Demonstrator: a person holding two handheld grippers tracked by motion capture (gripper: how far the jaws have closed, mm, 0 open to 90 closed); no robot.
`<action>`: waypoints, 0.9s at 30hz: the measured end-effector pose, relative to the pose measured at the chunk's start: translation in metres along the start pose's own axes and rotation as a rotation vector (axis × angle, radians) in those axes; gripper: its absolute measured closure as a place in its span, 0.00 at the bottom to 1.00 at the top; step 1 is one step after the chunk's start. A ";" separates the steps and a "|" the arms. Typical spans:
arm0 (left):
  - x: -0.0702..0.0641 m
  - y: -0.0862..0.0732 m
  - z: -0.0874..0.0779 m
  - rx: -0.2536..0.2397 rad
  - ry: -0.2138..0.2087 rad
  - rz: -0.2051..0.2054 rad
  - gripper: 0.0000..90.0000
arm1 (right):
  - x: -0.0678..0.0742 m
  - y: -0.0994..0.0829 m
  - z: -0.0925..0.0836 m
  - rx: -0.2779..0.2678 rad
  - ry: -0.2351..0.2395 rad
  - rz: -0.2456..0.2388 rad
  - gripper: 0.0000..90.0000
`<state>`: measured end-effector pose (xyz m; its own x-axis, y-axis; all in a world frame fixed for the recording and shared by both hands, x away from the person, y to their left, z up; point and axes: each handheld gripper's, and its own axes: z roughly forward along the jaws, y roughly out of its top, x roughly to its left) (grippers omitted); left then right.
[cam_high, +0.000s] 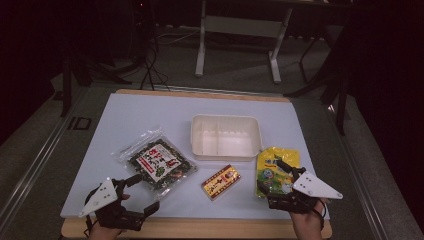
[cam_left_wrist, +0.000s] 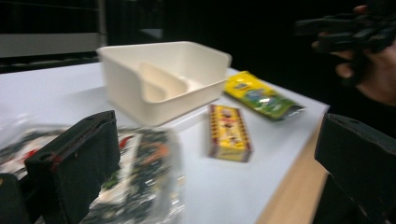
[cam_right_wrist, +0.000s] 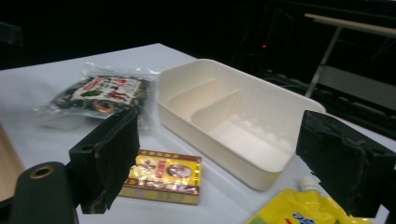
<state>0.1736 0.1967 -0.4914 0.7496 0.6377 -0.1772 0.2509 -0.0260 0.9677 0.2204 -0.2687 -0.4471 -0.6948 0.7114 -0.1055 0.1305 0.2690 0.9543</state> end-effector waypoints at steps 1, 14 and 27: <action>-0.001 0.002 0.001 -0.003 -0.013 0.007 0.00 | 0.001 0.001 -0.001 0.001 0.006 0.006 0.14; 0.027 0.040 0.007 0.002 0.042 0.031 0.00 | 0.010 0.003 0.005 0.025 0.065 -0.053 0.17; 0.092 0.064 -0.009 0.033 0.177 -0.015 0.04 | 0.008 0.011 0.000 -0.049 0.024 -0.048 0.16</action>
<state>0.2535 0.2604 -0.4446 0.6267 0.7638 -0.1544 0.2835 -0.0390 0.9582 0.2164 -0.2602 -0.4371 -0.7163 0.6826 -0.1449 0.0623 0.2694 0.9610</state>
